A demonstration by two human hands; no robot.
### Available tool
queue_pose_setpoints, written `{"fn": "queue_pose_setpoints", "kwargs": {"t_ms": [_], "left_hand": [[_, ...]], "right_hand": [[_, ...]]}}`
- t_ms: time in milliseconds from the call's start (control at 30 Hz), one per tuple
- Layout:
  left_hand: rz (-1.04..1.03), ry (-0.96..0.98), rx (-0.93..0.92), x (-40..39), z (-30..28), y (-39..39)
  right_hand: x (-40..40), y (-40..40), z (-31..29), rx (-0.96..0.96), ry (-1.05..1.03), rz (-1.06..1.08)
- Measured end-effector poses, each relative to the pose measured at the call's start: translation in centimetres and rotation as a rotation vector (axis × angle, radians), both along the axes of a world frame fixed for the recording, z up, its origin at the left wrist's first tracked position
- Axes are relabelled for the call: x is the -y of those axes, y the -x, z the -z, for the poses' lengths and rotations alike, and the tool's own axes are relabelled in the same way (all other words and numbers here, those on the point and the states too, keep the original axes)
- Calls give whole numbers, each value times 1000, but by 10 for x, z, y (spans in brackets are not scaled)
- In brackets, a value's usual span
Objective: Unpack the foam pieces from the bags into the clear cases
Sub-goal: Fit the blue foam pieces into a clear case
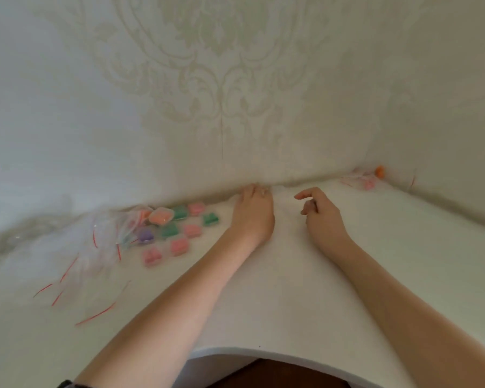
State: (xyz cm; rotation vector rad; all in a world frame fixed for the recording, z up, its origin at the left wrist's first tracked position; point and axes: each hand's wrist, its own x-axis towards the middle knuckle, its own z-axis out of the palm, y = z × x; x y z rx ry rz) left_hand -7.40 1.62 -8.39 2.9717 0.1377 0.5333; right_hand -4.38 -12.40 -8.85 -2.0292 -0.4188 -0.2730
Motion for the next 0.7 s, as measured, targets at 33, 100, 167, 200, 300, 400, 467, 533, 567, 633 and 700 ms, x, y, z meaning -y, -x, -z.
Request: {"fn": "queue_pose_setpoints", "kwargs": {"t_ms": [33,100,167,200,300,400,467,533,567,633,700], "left_hand": [[-28,19,3,-4,4,-4],[-38,51,11,-10,6,-9],[0,46,15,-11,4,-11],[17,45,31,-12,3,-10],[56,130,70,-12,2,-7],[83,244,87,-7,5,-7],[102,283,133,-3,4,-4],[147,322,225,0,2,0],[180,337,274,1,1,2],[259,350,334,4,-1,5],[319,323,351,8,-1,6]], "right_hand": [[-3,0,0,5,-11,-7],[-7,-3,-1,-8,-45,-4],[-8,-8,-1,-25,-56,-8],[-9,-9,-1,-24,-56,-10],[-8,-9,-2,-27,-34,14],[-7,-7,-4,-16,3,18],[-8,-5,-4,0,37,0],[-8,-3,-4,8,81,-23],[-9,-3,-3,3,96,-37],[-9,-2,-3,-6,105,-59],[-7,-1,-4,-2,94,-61]]}}
